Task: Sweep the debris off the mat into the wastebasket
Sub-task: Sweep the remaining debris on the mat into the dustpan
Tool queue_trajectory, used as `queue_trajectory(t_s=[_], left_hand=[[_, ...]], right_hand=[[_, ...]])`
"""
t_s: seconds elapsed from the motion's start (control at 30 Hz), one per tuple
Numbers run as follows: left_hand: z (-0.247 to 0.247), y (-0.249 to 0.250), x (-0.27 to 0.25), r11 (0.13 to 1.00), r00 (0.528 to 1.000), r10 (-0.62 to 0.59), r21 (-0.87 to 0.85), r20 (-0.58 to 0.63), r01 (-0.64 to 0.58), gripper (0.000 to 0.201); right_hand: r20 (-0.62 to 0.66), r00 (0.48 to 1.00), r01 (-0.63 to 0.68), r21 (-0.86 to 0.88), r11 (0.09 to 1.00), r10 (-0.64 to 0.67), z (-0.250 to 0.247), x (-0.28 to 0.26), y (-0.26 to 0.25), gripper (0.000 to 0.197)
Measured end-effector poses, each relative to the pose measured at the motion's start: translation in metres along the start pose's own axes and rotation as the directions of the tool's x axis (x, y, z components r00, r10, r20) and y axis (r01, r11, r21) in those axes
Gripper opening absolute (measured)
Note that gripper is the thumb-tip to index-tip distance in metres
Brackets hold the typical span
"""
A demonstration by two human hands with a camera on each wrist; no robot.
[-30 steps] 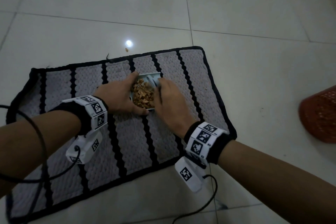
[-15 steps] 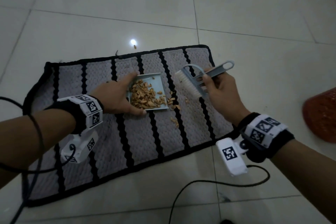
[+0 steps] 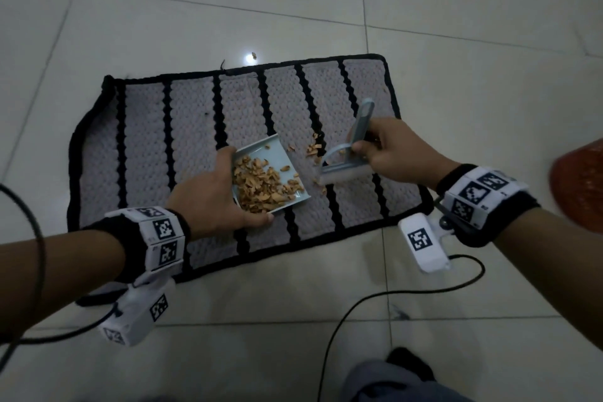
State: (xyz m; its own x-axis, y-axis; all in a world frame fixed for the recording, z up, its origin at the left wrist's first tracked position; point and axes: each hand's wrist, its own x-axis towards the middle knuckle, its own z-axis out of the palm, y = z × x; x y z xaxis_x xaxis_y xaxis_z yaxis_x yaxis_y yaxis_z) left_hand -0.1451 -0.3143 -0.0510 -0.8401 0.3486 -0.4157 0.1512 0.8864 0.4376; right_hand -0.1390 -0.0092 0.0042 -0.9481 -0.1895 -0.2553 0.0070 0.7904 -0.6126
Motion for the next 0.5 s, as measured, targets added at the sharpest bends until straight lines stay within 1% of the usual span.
queue_trajectory(t_s=[0.07, 0.13, 0.23, 0.37, 0.43, 0.5], left_hand=[[0.006, 0.001, -0.008, 1.0, 1.0, -0.009, -0.005, 0.019, 0.009, 0.124], [0.01, 0.005, -0.014, 1.0, 0.999, -0.013, 0.008, 0.047, 0.013, 0.124], [0.012, 0.013, -0.019, 0.998, 0.998, -0.033, 0.061, 0.055, 0.03, 0.12], [0.016, 0.019, -0.024, 0.996, 0.998, -0.056, 0.071, 0.013, 0.055, 0.121], [0.018, 0.021, -0.026, 0.996, 0.997, -0.08, 0.052, 0.014, 0.079, 0.124], [0.021, 0.022, -0.027, 0.994, 0.995, -0.102, 0.034, 0.009, 0.101, 0.125]], right_hand=[[0.084, 0.996, 0.014, -0.076, 0.997, -0.007, 0.008, -0.001, -0.001, 0.011], [0.072, 0.997, 0.011, -0.098, 0.995, -0.004, 0.017, 0.001, 0.003, 0.012], [-0.041, 0.999, -0.018, -0.037, 0.999, 0.016, 0.018, 0.01, 0.006, 0.015], [-0.234, 0.971, -0.051, 0.018, 0.999, 0.054, 0.008, 0.018, 0.009, 0.016], [-0.291, 0.954, -0.056, 0.056, 0.997, 0.07, 0.004, 0.015, 0.014, 0.017], [-0.304, 0.948, -0.072, 0.097, 0.993, 0.098, 0.0, 0.007, 0.022, 0.018]])
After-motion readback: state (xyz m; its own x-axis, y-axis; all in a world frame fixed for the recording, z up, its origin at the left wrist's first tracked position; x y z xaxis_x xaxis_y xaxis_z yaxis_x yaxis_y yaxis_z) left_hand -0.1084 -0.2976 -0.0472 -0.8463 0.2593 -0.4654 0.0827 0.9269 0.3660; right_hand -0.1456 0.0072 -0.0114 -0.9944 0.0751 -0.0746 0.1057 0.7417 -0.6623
